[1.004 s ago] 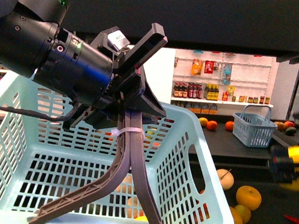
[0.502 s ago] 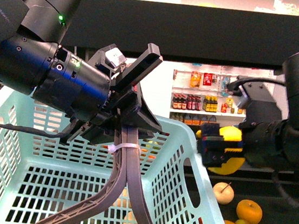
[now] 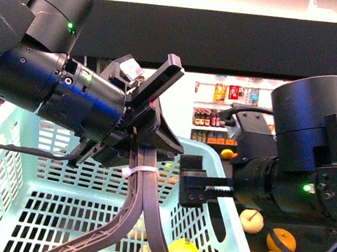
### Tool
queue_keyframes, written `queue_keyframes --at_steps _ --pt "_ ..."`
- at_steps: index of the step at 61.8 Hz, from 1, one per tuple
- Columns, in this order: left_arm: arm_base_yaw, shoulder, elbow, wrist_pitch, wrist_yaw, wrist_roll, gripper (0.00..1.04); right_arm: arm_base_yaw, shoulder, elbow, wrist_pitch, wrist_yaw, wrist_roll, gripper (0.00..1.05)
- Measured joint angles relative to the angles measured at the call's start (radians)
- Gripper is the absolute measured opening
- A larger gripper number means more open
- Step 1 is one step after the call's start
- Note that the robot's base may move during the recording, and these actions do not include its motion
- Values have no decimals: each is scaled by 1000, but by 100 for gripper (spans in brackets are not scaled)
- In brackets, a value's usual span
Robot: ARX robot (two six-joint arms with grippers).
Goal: Pick lemon from shelf
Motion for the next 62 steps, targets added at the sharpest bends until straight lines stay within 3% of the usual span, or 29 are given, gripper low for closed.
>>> queue_keyframes --at_steps 9,23,31,39,42,48,52,56,62 --pt "0 2 0 0 -4 -2 14 -76 -129 -73 23 47 -16 102" --pt "0 2 0 0 -3 -3 14 -242 -573 -343 18 78 -53 102" --pt "0 2 0 0 -3 -2 14 -348 -928 -545 -150 38 -66 102" --pt "0 2 0 0 -3 -2 14 -499 -1334 -673 -457 -79 -90 102" --pt "0 2 0 0 -5 -2 14 -584 -1482 -722 -489 -220 -85 92" --pt "0 2 0 0 -3 -2 14 -570 -1595 -796 -464 -259 -86 77" --pt "0 2 0 0 0 -3 14 -516 -1642 -882 -449 -199 -85 64" --pt "1 3 0 0 -3 -3 14 -378 -1685 -953 -449 -42 -83 48" --pt "-1 4 0 0 -3 -2 14 -325 -1704 -973 -443 -30 -84 32"
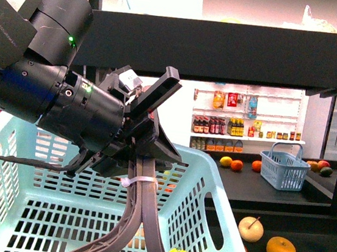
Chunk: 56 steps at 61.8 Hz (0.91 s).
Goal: Pick lemon from shelf
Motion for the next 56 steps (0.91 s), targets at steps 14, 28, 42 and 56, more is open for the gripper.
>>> queue_keyframes --at_steps 14,28,42,56 --pt "2 0 0 0 0 0 14 6 -32 -35 12 10 0 7" --pt "1 0 0 0 0 0 14 6 -56 -64 18 10 0 7" --pt "1 0 0 0 -1 0 14 6 -98 -100 23 11 0 7" --pt "1 0 0 0 0 0 14 6 -100 -100 23 10 0 24"
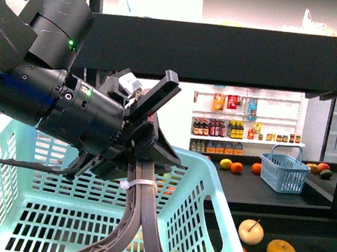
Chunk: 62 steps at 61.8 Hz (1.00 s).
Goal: Pick lemon from shelf
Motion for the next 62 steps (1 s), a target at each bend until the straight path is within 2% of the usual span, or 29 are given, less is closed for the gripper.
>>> queue_keyframes --at_steps 7,25,34,41,52,62 --pt "0 0 0 0 0 0 14 0 0 0 0 0 0 54" --pt "0 0 0 0 0 0 14 0 0 0 0 0 0 103" --pt "0 0 -2 13 -13 -10 14 0 0 0 0 0 0 102" --pt "5 6 -37 204 -148 -146 14 0 0 0 0 0 0 102" --pt "84 6 -37 285 -341 -307 14 0 0 0 0 0 0 102" --pt "203 6 -35 322 -532 -481 14 0 -1 0 0 0 0 102"
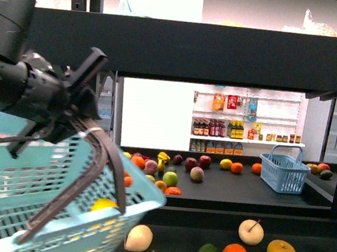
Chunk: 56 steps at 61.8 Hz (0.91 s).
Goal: Pick lemon from shelf
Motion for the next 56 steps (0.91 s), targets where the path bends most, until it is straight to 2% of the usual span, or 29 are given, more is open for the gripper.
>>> queue_keyframes --at_steps 5,16,27,45,56 --pt "58 0 0 20 -47 -75 13 0 0 0 0 0 0 102" --pt "159 -1 0 87 -48 -225 9 0 0 0 0 0 0 102" --pt "257 -1 -2 161 -6 -334 7 0 0 0 0 0 0 102" --pt "430 18 -43 347 77 -384 7 0 0 0 0 0 0 102" --pt "491 57 -116 458 124 -404 7 0 0 0 0 0 0 102"
